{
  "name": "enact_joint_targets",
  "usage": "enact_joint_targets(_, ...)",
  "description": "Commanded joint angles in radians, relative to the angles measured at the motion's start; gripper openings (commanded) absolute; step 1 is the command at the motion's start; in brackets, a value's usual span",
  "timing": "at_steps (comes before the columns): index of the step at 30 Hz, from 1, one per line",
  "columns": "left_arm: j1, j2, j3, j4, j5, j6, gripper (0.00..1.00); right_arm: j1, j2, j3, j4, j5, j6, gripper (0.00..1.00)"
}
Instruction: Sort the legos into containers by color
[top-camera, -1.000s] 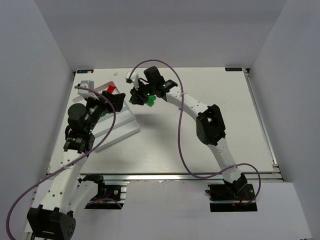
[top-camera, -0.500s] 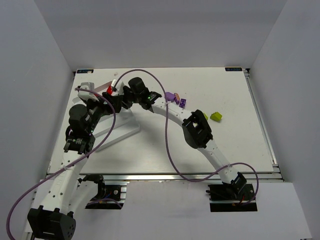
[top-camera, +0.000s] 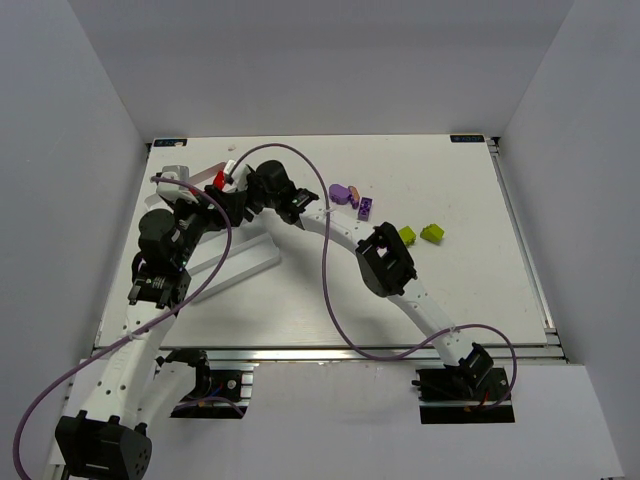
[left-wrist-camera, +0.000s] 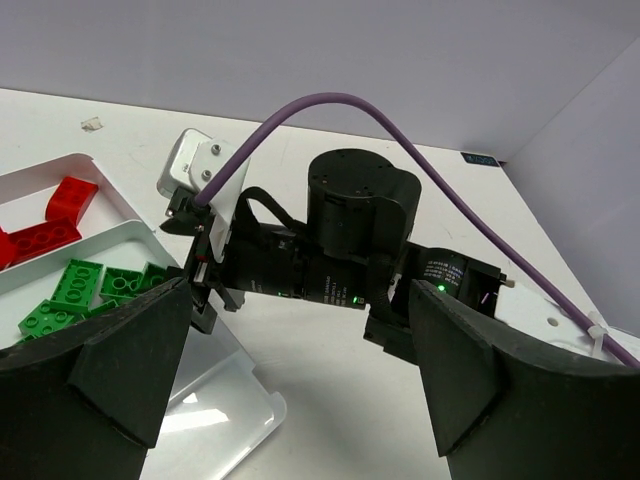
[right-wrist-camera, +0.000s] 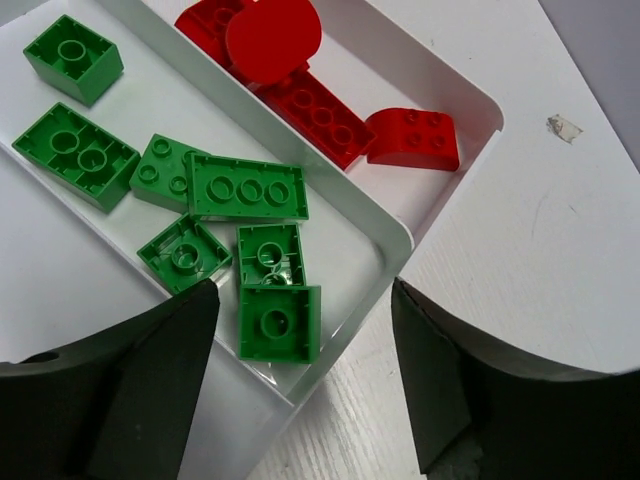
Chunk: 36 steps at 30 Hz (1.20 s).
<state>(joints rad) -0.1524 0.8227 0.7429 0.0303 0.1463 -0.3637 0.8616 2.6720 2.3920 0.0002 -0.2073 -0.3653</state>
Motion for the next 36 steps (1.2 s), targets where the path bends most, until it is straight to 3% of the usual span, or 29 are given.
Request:
enact_joint_targets(1,0.002,-0.005,-0.011,0.017,0.021,-0.014,0.98,0.002,-0.001,0.055,0.057,0.023,0.003,0.76)
enact_joint_targets(5,0.004,-0.013,-0.039,0.054,0.005,-0.058,0.98,-0.007,-0.047,0.065,0.001,0.013,0.023,0.76)
enact_joint_targets(8,0.004,-0.004,-0.042,0.069,0.053,-0.063,0.97,-0.039,-0.144,0.049,-0.132,-0.044,0.049,0.64)
enact_joint_targets(9,0.004,0.001,-0.045,0.085,0.068,-0.067,0.96,-0.062,-0.177,-0.005,-0.162,-0.058,0.06,0.54)
enact_joint_targets(11,0.002,0.021,-0.051,0.105,0.097,-0.072,0.85,-0.099,-0.332,-0.13,-0.218,-0.155,0.078,0.4)
enact_joint_targets(12,0.001,0.035,-0.051,0.118,0.137,-0.078,0.78,-0.14,-0.462,-0.211,-0.221,-0.19,0.084,0.25)
enact_joint_targets(13,0.001,0.068,-0.044,0.122,0.157,-0.096,0.63,-0.159,-0.528,-0.39,-0.213,-0.246,0.098,0.17)
enact_joint_targets(15,-0.001,0.116,-0.025,0.115,0.197,-0.113,0.46,-0.231,-0.739,-0.575,-0.2,-0.337,0.104,0.09)
enact_joint_targets(17,-0.015,0.197,0.015,0.097,0.207,-0.136,0.3,-0.286,-0.87,-0.808,-0.207,-0.456,0.101,0.13)
enact_joint_targets(20,-0.065,0.321,0.088,0.021,0.135,-0.127,0.3,-0.32,-1.091,-1.023,-0.267,-0.503,0.069,0.45)
enact_joint_targets(21,-0.076,0.36,0.114,-0.039,0.083,-0.129,0.39,-0.325,-1.2,-1.075,-0.264,-0.501,0.075,0.62)
enact_joint_targets(23,-0.129,0.432,0.168,-0.113,0.012,-0.123,0.53,-0.332,-1.293,-1.205,-0.238,-0.453,0.118,0.76)
enact_joint_targets(24,-0.148,0.502,0.227,-0.169,-0.031,-0.121,0.66,-0.338,-1.366,-1.235,-0.221,-0.436,0.14,0.87)
enact_joint_targets(28,-0.226,0.676,0.401,-0.274,-0.206,-0.129,0.82,-0.4,-1.472,-1.333,-0.184,-0.467,0.242,0.89)
enact_joint_targets(32,-0.253,0.874,0.616,-0.375,-0.355,-0.069,0.83,-0.47,-1.503,-1.324,-0.212,-0.512,0.238,0.89)
enact_joint_targets(36,-0.254,1.05,0.777,-0.38,-0.28,0.085,0.83,-0.483,-1.584,-1.358,-0.2,-0.527,0.175,0.88)
